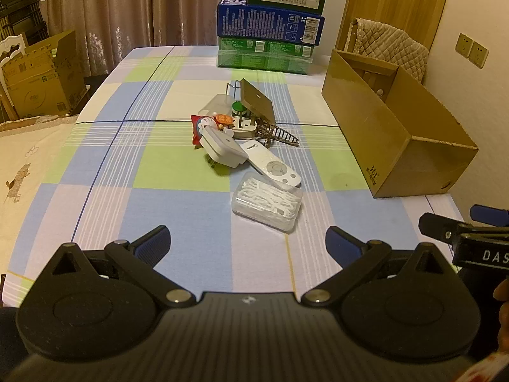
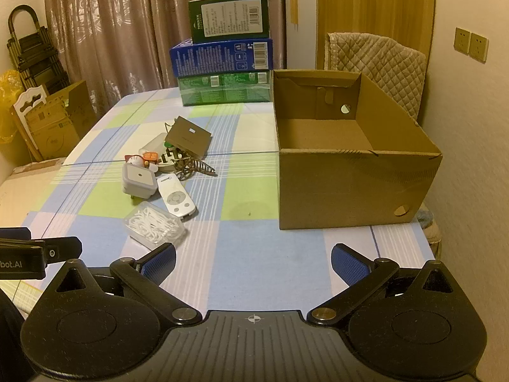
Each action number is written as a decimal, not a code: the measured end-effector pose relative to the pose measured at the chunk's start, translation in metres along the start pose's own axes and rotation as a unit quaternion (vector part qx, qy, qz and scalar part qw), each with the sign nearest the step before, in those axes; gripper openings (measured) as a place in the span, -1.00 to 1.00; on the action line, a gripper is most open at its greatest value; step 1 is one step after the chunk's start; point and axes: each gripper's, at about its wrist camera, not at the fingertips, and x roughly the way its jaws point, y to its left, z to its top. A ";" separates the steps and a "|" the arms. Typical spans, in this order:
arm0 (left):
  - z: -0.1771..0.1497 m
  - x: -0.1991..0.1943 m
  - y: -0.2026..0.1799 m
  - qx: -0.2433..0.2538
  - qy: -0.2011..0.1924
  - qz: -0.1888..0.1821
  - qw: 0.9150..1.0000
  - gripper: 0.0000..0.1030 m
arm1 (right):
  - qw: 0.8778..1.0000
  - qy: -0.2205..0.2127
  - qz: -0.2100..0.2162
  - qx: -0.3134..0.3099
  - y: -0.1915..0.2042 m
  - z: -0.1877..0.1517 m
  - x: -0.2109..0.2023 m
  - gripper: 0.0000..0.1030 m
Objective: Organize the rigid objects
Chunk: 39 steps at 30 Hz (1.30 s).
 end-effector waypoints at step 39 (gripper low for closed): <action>0.000 0.003 0.004 -0.026 0.009 -0.026 0.999 0.97 | 1.000 0.003 -0.003 -0.006 0.003 0.004 0.000 0.96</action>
